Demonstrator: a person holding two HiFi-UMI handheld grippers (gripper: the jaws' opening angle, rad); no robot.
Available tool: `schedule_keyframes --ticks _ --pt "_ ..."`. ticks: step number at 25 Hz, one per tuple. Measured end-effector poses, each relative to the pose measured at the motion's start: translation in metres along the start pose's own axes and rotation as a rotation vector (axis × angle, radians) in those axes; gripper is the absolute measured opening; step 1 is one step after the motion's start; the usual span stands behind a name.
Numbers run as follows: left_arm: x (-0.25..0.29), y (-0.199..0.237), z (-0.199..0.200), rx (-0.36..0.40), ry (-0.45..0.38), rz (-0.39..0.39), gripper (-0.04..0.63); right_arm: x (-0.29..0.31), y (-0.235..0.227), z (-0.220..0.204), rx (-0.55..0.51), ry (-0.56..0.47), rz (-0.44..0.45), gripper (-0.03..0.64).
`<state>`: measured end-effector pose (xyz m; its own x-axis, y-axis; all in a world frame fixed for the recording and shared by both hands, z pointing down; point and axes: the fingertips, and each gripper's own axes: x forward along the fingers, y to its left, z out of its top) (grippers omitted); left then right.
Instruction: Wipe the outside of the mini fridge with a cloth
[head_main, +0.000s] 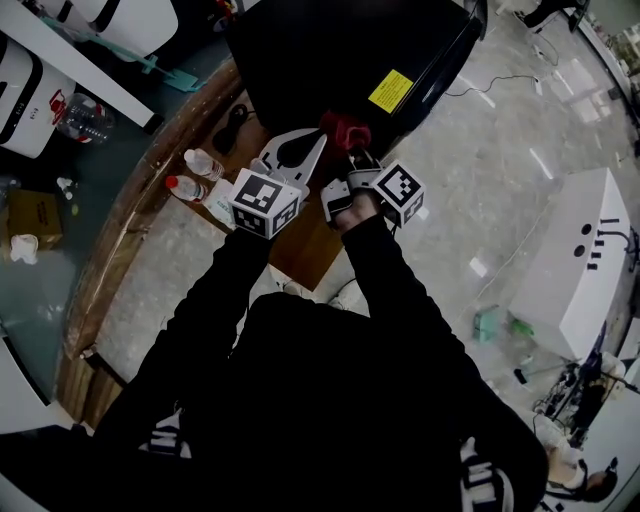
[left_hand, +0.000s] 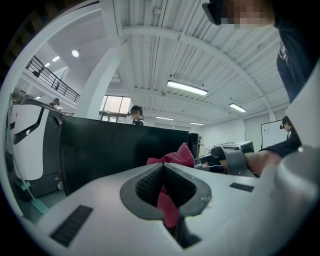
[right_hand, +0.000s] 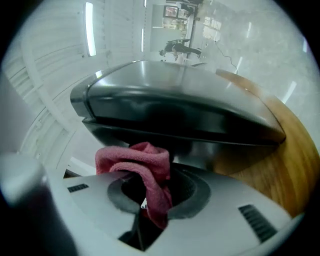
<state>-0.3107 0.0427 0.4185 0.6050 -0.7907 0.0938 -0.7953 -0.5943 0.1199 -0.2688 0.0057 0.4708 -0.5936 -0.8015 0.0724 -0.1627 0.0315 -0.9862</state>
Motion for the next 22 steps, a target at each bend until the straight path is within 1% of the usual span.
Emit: schedule_keyframes --ticks 2,6,12,14,17,19,22 --pt "0.003 -0.002 -0.004 -0.011 0.001 -0.007 0.006 -0.002 -0.002 0.001 -0.003 0.000 -0.007 0.089" --pt "0.013 -0.057 -0.016 -0.003 0.006 -0.022 0.006 -0.052 -0.013 0.027 -0.013 -0.005 0.000 0.088" --pt "0.022 -0.097 -0.019 0.003 0.001 -0.017 0.006 -0.092 -0.020 0.050 -0.038 -0.002 -0.007 0.088" --pt "0.021 -0.098 -0.020 0.003 -0.004 -0.008 0.006 -0.098 -0.021 0.054 -0.059 -0.004 -0.004 0.089" --pt "0.013 -0.090 -0.021 -0.022 -0.017 0.022 0.006 -0.105 -0.018 0.050 -0.109 0.000 0.006 0.087" --pt "0.004 -0.076 -0.024 -0.041 -0.021 0.061 0.006 -0.104 -0.020 0.039 -0.142 0.021 0.001 0.088" --pt "-0.013 -0.051 -0.029 -0.045 -0.017 0.118 0.006 -0.097 -0.030 0.015 -0.138 0.057 -0.014 0.087"
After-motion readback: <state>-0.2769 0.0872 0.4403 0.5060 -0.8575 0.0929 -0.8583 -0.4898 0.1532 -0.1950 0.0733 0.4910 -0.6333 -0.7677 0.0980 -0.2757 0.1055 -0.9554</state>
